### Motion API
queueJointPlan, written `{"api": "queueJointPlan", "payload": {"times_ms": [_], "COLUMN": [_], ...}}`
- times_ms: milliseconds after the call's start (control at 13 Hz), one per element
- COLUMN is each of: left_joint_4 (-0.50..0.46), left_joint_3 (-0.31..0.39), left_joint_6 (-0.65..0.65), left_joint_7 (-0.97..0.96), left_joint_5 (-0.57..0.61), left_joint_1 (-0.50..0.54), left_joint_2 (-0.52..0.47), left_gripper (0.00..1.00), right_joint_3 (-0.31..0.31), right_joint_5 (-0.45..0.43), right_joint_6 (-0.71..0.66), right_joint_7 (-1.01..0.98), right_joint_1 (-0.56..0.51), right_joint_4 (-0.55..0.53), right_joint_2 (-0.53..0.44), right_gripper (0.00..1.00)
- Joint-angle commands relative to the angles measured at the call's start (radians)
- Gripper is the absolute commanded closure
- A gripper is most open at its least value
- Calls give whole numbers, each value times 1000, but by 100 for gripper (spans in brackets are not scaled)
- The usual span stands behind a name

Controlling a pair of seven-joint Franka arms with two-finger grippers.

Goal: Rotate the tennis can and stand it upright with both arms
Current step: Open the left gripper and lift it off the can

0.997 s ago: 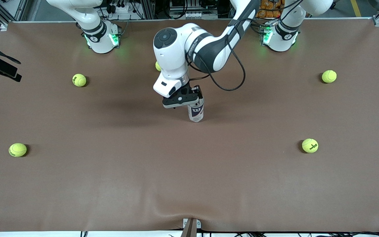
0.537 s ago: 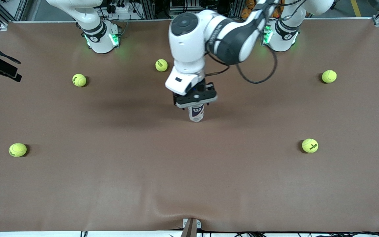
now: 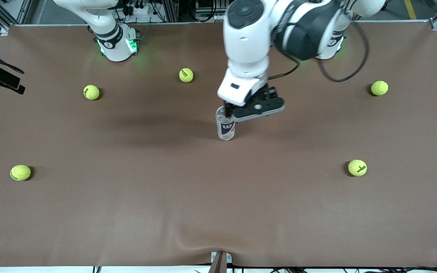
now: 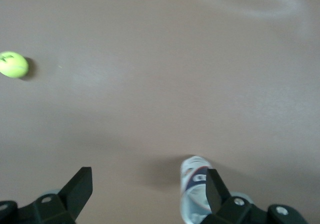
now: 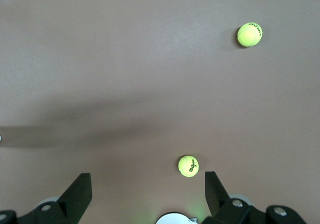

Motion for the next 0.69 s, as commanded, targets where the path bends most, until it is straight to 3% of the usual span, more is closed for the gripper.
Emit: {"api": "queueJointPlan", "payload": {"times_ms": [0, 613], "left_joint_4": [-20, -30], "left_joint_3": [-2, -5], "left_joint_6": [-59, -117], "left_joint_7": [121, 352], "left_joint_5": [21, 18], "left_joint_1": [48, 226], "left_joint_2": [-67, -132], "left_gripper": [0, 0], "right_joint_3": [-1, -1], "right_joint_5": [-2, -2], "right_joint_6": [-8, -8], "right_joint_7": [9, 9], "right_joint_1": [5, 6], "right_joint_4": [5, 5], "right_joint_2": [1, 1], "right_gripper": [0, 0]}}
